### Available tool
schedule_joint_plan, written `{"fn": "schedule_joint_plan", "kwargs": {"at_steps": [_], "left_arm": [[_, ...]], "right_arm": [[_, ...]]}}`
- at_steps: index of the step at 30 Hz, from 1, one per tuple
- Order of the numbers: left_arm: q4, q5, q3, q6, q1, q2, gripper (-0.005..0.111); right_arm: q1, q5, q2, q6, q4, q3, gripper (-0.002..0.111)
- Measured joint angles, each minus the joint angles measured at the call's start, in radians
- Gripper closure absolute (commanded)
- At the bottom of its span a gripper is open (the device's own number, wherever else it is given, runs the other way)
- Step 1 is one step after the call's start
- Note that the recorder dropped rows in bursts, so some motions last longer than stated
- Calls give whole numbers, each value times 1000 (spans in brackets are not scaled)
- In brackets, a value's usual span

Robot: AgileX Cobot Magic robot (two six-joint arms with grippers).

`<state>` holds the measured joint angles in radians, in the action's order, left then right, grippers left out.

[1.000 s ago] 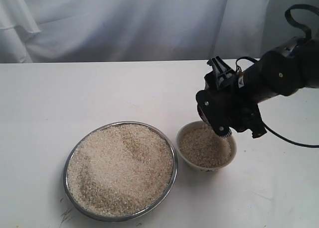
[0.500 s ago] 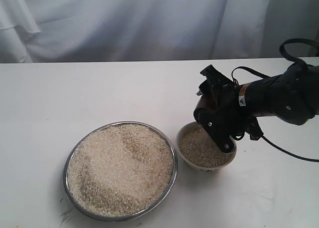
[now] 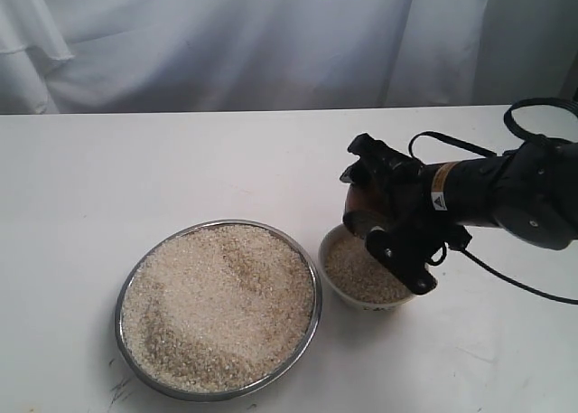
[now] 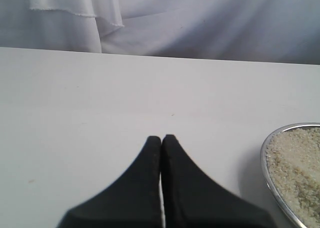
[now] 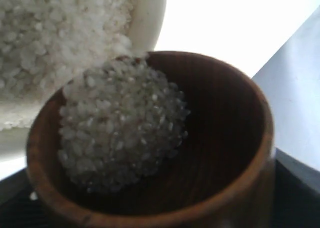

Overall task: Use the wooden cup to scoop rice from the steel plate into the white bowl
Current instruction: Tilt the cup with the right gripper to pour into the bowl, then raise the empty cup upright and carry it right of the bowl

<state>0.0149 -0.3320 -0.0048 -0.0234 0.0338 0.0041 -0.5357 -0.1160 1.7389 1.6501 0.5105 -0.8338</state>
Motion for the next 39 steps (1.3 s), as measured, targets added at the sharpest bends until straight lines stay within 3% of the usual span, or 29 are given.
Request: {"fn": "schedule_joint_plan", "kwargs": {"at_steps": [15, 25, 39], "left_arm": [[0, 0, 0, 0, 0, 0, 107], [0, 0, 0, 0, 0, 0, 107], [0, 0, 0, 0, 0, 0, 107]], "right_arm": [[14, -149, -4, 240, 4, 23, 108], [46, -284, -25, 430, -94, 104, 108], [50, -459, -32, 454, -86, 139, 108]]}}
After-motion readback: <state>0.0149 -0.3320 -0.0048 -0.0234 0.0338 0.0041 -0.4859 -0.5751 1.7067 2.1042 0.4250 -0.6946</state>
